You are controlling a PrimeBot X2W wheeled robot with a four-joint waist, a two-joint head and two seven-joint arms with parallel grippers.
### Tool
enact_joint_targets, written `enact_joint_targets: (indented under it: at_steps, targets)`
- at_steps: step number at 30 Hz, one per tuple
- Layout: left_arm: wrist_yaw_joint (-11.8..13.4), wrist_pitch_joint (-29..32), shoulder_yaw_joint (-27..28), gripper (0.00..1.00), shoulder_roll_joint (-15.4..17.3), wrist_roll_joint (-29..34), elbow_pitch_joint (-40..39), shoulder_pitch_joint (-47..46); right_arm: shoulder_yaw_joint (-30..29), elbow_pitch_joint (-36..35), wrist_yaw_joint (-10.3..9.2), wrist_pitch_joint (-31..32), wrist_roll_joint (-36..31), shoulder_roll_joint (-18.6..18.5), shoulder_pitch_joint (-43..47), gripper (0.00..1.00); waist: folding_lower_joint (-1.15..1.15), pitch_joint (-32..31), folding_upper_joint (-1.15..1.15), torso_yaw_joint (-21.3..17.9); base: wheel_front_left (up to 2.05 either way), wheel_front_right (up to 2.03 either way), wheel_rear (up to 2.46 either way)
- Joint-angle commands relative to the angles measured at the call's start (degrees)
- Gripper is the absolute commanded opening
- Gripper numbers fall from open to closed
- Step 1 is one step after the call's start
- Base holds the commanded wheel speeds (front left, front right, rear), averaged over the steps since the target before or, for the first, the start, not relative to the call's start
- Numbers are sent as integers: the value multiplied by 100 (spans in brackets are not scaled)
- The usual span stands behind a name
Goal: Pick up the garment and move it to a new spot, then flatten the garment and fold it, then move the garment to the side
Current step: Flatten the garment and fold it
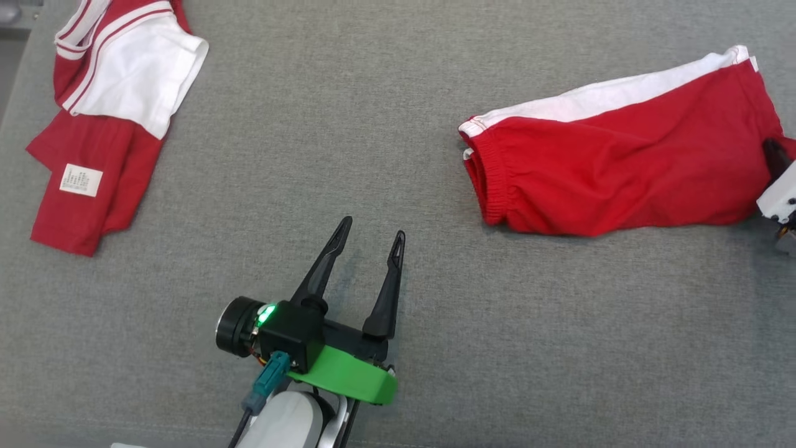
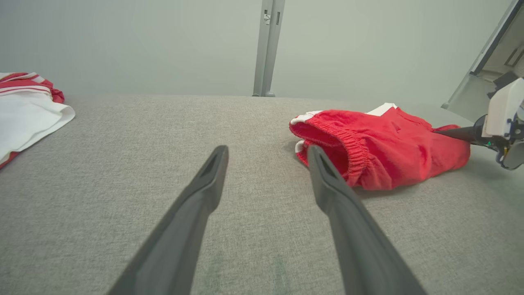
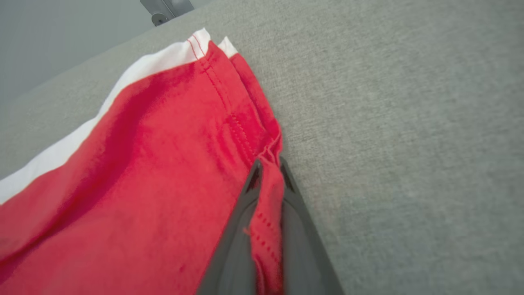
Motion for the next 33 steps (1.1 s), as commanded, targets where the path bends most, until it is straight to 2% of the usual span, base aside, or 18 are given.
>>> enact_joint_targets:
  at_steps: [1, 8, 14, 23, 33]
  targets:
    - [-43, 2, 50, 100, 8, 57, 16, 104, -57, -27, -12, -125, 142, -2, 291, 0, 0, -235, 0, -351, 0, 0, 0]
    - [-92, 2, 87, 100, 8, 42, -50, 231, -66, -344, -11, -509, 378, 12, 896, 0, 0, -458, 0, -721, 0, 0, 0]
    - [-160, 2, 38, 100, 9, 83, 30, 303, 83, -635, -9, -719, 328, 78, 1054, 0, 0, -604, 0, -895, 0, 0, 0]
    - [-156, 2, -84, 100, 8, -41, 152, 421, 421, -1428, -9, -812, 169, 182, 882, 0, 0, -958, 0, -899, 0, 0, 0]
    - [-96, 2, -266, 100, 8, -133, 199, 503, 889, -2204, -9, -558, -124, 563, 582, 0, 0, -1131, 0, -698, 0, 0, 0]
